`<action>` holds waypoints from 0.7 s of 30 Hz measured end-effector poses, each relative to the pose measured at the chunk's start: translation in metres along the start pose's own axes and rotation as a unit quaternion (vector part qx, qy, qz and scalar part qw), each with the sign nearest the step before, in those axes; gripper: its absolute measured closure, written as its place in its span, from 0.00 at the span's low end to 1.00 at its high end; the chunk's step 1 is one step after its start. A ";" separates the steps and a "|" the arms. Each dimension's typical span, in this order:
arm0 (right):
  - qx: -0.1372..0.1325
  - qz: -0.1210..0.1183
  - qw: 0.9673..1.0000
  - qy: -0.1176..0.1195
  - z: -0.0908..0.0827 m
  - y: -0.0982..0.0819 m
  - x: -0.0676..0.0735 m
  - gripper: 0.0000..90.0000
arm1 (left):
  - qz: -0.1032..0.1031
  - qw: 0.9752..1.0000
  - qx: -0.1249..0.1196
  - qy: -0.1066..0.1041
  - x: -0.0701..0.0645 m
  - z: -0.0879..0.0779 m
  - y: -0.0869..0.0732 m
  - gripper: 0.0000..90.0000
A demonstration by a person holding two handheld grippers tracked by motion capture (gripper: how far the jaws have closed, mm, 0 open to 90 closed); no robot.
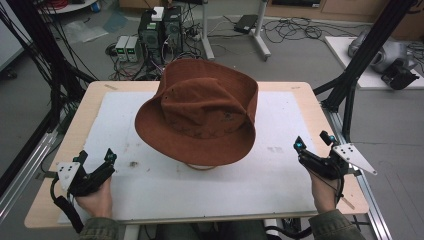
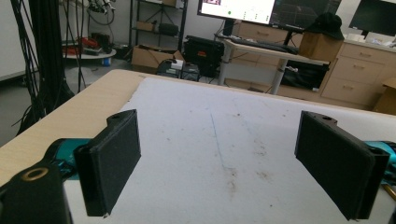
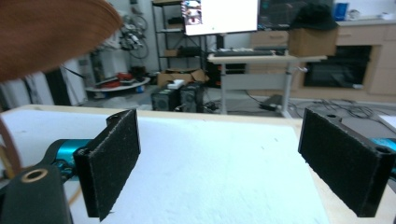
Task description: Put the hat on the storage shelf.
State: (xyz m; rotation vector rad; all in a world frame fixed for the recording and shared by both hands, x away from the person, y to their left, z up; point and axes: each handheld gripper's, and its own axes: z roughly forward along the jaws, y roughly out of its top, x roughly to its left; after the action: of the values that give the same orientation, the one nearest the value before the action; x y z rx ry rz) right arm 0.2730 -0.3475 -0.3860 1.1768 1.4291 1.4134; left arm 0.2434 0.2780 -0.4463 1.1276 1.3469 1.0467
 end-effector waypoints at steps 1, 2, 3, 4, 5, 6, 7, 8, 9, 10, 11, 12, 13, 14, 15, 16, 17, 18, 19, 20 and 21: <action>0.000 0.000 1.000 -0.007 -0.001 -0.004 -0.001 0.14 | 0.001 1.000 0.000 0.001 0.000 0.000 0.000 0.16; 0.001 0.000 1.000 -0.014 -0.002 -0.007 -0.002 0.14 | -0.001 1.000 -0.001 0.003 0.001 0.000 0.000 0.16; 0.001 -0.001 1.000 -0.020 -0.003 -0.011 -0.003 0.14 | 0.000 1.000 -0.002 0.004 0.001 0.000 0.000 0.16; 0.002 0.001 1.000 -0.023 -0.003 -0.015 -0.003 0.14 | -0.001 1.000 -0.003 0.006 0.002 -0.001 0.000 0.16; 0.003 0.003 1.000 -0.027 -0.004 -0.019 -0.004 0.14 | -0.001 1.000 -0.005 0.006 0.002 -0.001 0.000 0.16; 0.003 0.005 1.000 -0.031 -0.005 -0.022 -0.004 0.14 | -0.001 1.000 -0.005 0.006 0.002 -0.001 0.000 0.16; 0.006 0.001 0.999 -0.035 -0.006 -0.027 -0.004 0.14 | -0.001 1.000 -0.006 0.007 0.002 -0.001 0.000 0.16; 0.008 -0.002 0.999 -0.036 -0.005 -0.029 -0.004 0.14 | 0.000 1.000 -0.006 0.006 0.002 -0.001 0.001 0.16; 0.011 -0.005 0.999 -0.036 -0.005 -0.032 -0.004 0.14 | 0.002 1.000 -0.005 0.006 0.001 -0.001 0.001 0.16; 0.014 -0.010 0.999 -0.038 -0.005 -0.034 -0.004 0.14 | 0.002 1.000 -0.006 0.006 0.001 -0.001 0.001 0.16; 0.015 -0.012 0.999 -0.039 -0.005 -0.035 -0.003 0.14 | 0.002 1.000 -0.007 0.005 0.000 -0.001 0.000 0.16; 0.016 -0.010 0.999 -0.041 -0.005 -0.037 -0.003 0.14 | 0.005 1.000 -0.006 0.005 0.000 -0.001 0.001 0.16; 0.017 -0.011 0.999 -0.041 -0.005 -0.038 -0.003 0.14 | 0.006 1.000 -0.005 0.004 0.000 -0.001 0.001 0.16; 0.016 -0.011 0.999 -0.041 -0.004 -0.040 -0.003 0.14 | 0.005 1.000 -0.006 0.005 0.000 -0.001 0.001 0.16; 0.017 -0.008 0.999 -0.039 -0.004 -0.041 -0.003 0.14 | 0.004 1.000 -0.008 0.006 0.000 -0.001 0.001 0.16; 0.018 -0.005 0.999 -0.038 -0.004 -0.042 -0.003 0.14 | 0.004 1.000 -0.008 0.005 0.000 -0.001 0.001 0.16; 0.020 -0.003 0.999 -0.038 -0.003 -0.043 -0.003 0.14 | 0.004 1.000 -0.009 0.006 0.000 -0.002 0.001 0.16; 0.019 -0.001 0.999 -0.038 -0.003 -0.043 -0.003 0.14 | 0.004 1.000 -0.010 0.006 0.000 -0.002 0.001 0.16; 0.017 -0.001 0.999 -0.037 -0.003 -0.043 -0.003 0.14 | 0.004 1.000 -0.009 0.006 0.000 -0.003 0.001 0.16; 0.020 -0.001 0.999 -0.037 -0.003 -0.043 -0.003 0.14 | 0.005 1.000 -0.009 0.006 0.001 -0.003 0.001 0.16; 0.020 -0.001 0.999 -0.038 -0.003 -0.044 -0.003 0.14 | 0.002 1.000 -0.011 0.007 0.001 -0.003 0.001 0.16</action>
State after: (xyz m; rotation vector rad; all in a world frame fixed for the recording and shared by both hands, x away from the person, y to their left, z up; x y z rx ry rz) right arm 0.2673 -0.3489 -0.4294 1.2412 1.4103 1.3298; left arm 0.2403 0.2792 -0.4447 1.1098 1.3419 1.0724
